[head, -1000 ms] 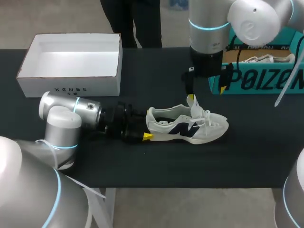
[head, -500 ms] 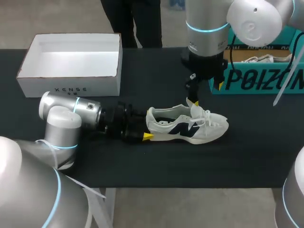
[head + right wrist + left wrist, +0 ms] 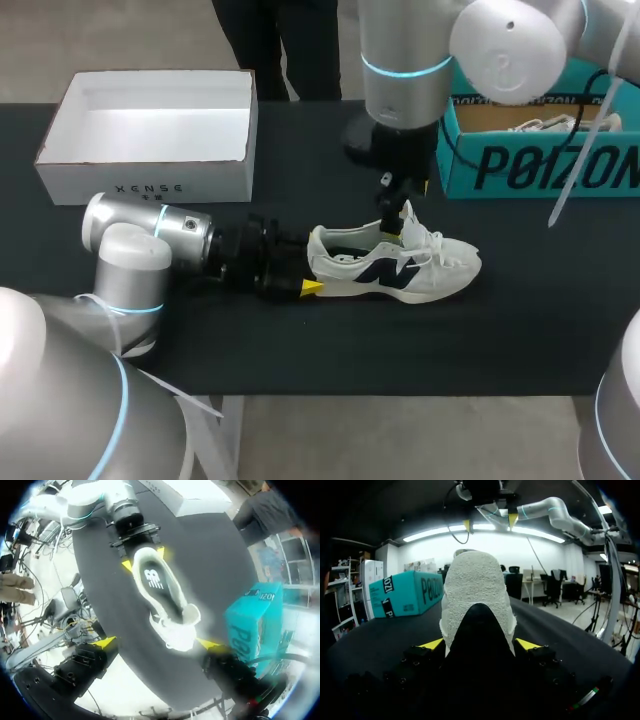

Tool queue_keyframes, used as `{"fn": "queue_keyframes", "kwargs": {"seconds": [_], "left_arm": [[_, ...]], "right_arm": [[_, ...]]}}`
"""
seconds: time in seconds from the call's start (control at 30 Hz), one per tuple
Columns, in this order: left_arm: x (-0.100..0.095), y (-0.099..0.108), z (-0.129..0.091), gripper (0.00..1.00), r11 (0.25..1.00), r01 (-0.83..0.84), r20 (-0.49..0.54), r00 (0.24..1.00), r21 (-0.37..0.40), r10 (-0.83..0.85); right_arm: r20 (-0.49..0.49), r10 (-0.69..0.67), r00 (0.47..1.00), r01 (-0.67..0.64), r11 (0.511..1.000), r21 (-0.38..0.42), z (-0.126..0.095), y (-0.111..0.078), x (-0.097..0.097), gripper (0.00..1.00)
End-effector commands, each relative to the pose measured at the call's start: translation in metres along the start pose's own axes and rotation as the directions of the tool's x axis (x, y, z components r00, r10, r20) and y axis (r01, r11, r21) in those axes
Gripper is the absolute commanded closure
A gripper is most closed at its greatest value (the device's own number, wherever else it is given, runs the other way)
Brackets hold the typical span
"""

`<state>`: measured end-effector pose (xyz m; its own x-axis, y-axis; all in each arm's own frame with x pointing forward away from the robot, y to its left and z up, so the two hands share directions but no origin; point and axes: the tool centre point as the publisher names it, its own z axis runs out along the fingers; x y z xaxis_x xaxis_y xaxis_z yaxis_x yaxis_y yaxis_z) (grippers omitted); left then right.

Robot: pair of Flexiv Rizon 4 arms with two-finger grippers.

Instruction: Take the shoe out of the shoebox, open the shoe tongue, remove and reinsert the insole, then place the shoe into the shoebox

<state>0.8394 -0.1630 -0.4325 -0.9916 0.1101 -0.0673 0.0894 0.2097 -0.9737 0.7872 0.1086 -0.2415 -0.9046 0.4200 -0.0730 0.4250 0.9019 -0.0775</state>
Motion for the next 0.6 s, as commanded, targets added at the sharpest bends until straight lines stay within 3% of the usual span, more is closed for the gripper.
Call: {"fn": "queue_keyframes", "kwargs": {"seconds": [0.03,0.5,0.53,0.57,0.6], "left_arm": [[0.0005,0.0022,0.0017,1.0,1.0,0.0,0.0,1.0,-0.001,0.0],[0.0005,0.0022,0.0017,1.0,1.0,0.0,0.0,1.0,-0.001,0.0],[0.0005,0.0022,0.0017,1.0,1.0,0.0,0.0,1.0,-0.001,0.0],[0.0005,0.0022,0.0017,1.0,1.0,0.0,0.0,1.0,-0.001,0.0],[0.0005,0.0022,0.0017,1.0,1.0,0.0,0.0,1.0,-0.001,0.0]], "right_arm": [[-0.051,-0.597,0.8,0.591,0.8,-0.102,0.0021,-0.0034,0.0012,0.0],[-0.051,-0.597,0.8,0.591,0.8,-0.102,0.0021,-0.0034,0.0012,0.0],[-0.081,-0.603,0.794,0.599,0.798,-0.072,0.0029,-0.0003,0.0018,0.17],[-0.09,-0.604,0.792,0.602,0.797,-0.054,0.004,0.0009,0.0019,0.65],[-0.088,-0.599,0.796,0.595,0.801,-0.062,0.0054,0.004,0.0038,1.0]]}}
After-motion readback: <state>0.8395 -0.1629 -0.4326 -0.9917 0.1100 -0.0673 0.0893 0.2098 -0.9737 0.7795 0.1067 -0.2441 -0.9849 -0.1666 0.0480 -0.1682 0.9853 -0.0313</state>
